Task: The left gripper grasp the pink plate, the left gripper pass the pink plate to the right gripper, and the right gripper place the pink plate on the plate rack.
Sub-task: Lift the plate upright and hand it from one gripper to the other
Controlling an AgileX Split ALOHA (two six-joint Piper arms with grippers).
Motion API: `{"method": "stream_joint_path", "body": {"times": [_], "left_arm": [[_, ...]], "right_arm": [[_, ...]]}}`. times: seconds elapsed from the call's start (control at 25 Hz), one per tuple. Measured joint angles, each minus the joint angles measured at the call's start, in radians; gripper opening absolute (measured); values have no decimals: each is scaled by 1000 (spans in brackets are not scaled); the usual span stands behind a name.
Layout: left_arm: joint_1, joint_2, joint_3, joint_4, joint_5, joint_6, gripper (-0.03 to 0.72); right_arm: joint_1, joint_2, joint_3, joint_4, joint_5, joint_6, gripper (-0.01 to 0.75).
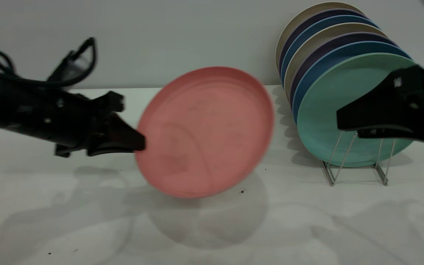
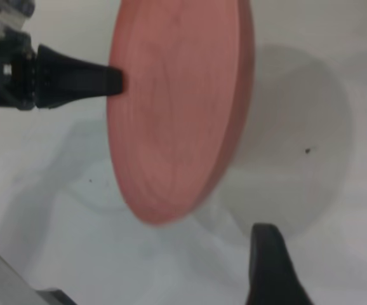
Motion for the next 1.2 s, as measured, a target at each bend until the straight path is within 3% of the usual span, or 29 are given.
{"method": "stream_joint_path", "body": {"times": [0.64, 1.2], "left_arm": [[-230, 0, -85, 1, -22, -77, 15], [-242, 0, -89, 2, 31, -83, 14]], "right_arm": [[0, 53, -24, 3, 27, -8, 454], [0, 53, -24, 3, 8, -1, 447]]}}
